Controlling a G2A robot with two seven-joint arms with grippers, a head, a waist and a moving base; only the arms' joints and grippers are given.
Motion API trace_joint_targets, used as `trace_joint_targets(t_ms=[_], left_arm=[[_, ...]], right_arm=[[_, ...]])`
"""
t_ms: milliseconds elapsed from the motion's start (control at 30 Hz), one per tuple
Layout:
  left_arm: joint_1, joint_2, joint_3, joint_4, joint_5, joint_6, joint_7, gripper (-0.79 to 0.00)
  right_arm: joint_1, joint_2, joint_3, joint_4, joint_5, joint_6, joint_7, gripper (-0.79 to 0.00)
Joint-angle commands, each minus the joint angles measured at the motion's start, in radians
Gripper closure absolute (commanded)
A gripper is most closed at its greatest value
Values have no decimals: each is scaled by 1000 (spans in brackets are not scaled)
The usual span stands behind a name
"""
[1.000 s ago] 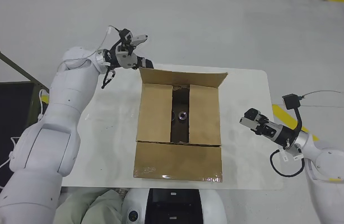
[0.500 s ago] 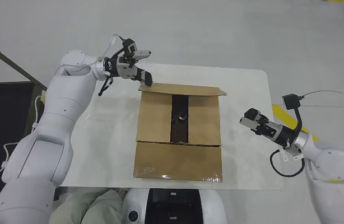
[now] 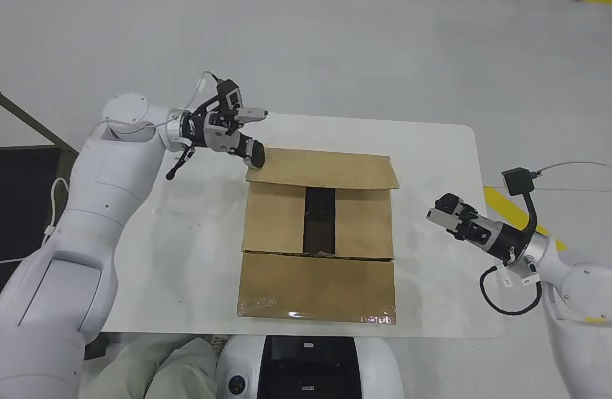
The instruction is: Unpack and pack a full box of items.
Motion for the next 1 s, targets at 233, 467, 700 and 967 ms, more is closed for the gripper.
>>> trace_joint_targets(t_ms=[233,467,700,967], left_arm=[[19,37,36,-62,7,12,0,-785],[24,54,60,-81,5,9,0,-785],[23,56,63,-81,7,7,0,-785],[23,56,63,-81,7,7,0,-785]], right_arm=[[0,0,0,0,0,0,0,-785],[0,0,0,0,0,0,0,-785],[0,0,0,0,0,0,0,-785],[0,0,0,0,0,0,0,-785]])
